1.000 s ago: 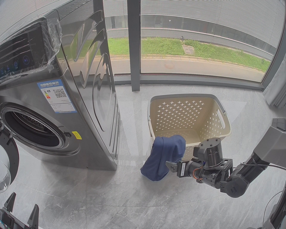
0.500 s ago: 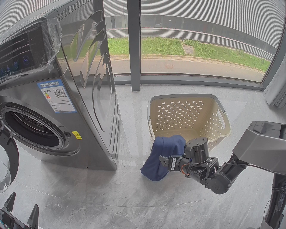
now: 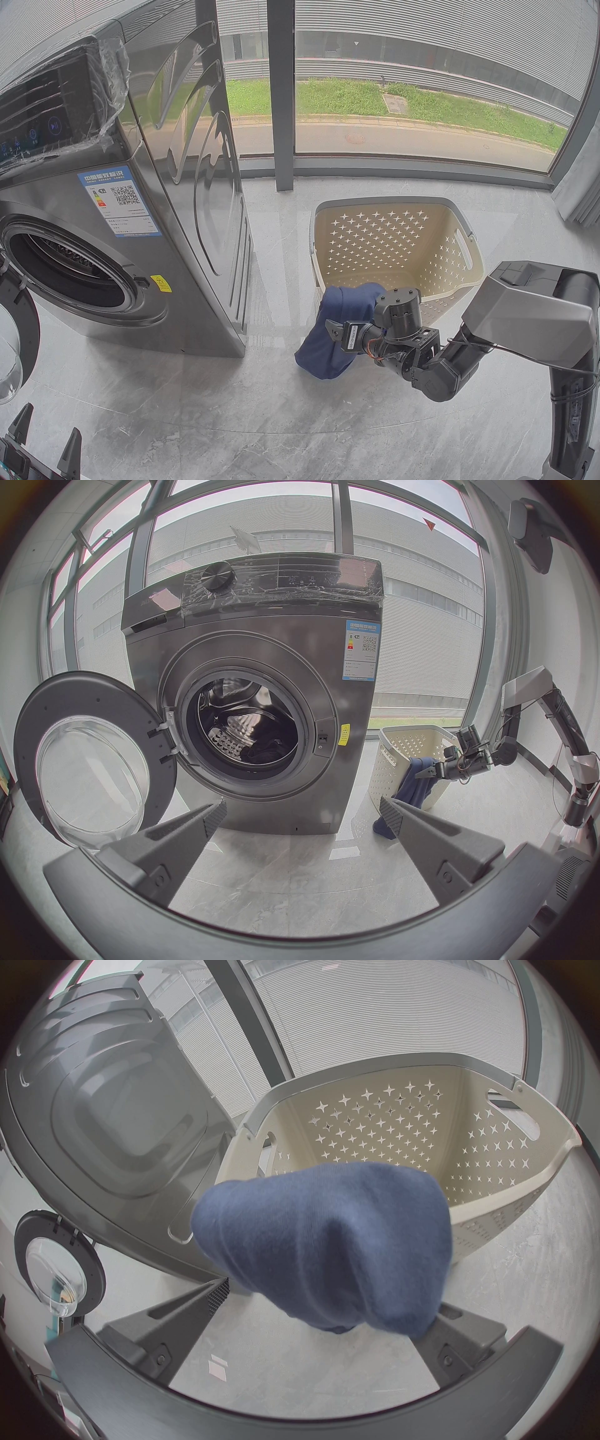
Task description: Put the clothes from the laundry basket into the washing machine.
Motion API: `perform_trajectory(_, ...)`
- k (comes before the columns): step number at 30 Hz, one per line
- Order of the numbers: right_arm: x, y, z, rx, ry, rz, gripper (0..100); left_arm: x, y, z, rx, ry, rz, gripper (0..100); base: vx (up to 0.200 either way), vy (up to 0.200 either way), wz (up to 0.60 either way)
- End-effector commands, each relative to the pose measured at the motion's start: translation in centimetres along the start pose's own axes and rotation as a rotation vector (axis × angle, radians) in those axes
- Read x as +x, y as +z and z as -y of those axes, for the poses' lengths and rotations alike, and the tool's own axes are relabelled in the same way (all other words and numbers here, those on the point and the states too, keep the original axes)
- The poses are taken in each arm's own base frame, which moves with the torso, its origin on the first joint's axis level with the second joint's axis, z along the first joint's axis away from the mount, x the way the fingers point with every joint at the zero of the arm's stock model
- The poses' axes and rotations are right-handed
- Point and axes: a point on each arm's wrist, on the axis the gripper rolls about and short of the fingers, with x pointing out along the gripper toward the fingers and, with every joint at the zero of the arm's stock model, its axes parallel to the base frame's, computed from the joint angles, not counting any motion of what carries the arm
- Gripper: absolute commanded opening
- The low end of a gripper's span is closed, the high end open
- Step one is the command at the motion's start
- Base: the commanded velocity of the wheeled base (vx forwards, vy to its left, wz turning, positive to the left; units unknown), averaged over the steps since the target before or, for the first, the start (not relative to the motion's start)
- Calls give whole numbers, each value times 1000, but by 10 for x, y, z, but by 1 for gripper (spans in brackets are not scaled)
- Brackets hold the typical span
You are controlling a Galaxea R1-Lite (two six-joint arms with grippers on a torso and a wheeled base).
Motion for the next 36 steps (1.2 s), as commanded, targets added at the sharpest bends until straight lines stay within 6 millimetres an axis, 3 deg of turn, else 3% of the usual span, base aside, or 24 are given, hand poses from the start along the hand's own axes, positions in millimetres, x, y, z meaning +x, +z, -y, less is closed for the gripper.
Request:
perform_trajectory(1, 10, -4, 3, 3, -4, 11, 0, 0, -5, 0, -1, -1, 0, 100, 0, 0, 0)
perform_trajectory(11, 7, -1, 0, 11, 22, 56, 0, 0, -5, 0, -1, 4, 0, 100, 0, 0, 0)
perform_trajectory(17, -16, 10, -1, 10, 37, 71, 0, 0, -5, 0, -1, 3, 0, 100, 0, 0, 0)
perform_trajectory(26, -121, 62, -22, 12, 210, 200, 0, 0, -5, 0, -1, 3, 0, 100, 0, 0, 0)
perform_trajectory(30, -164, 72, -27, -24, 287, 245, 0, 0, -5, 0, -1, 3, 0, 100, 0, 0, 0)
perform_trajectory(31, -164, 72, -27, -24, 287, 245, 0, 0, -5, 0, -1, 3, 0, 100, 0, 0, 0)
perform_trajectory(33, -197, 73, -27, -45, 388, 254, 0, 0, -5, 0, -1, 3, 0, 100, 0, 0, 0)
perform_trajectory(36, -218, 75, -20, -54, 440, 272, 0, 0, -5, 0, 1, -1, 0, 100, 0, 0, 0)
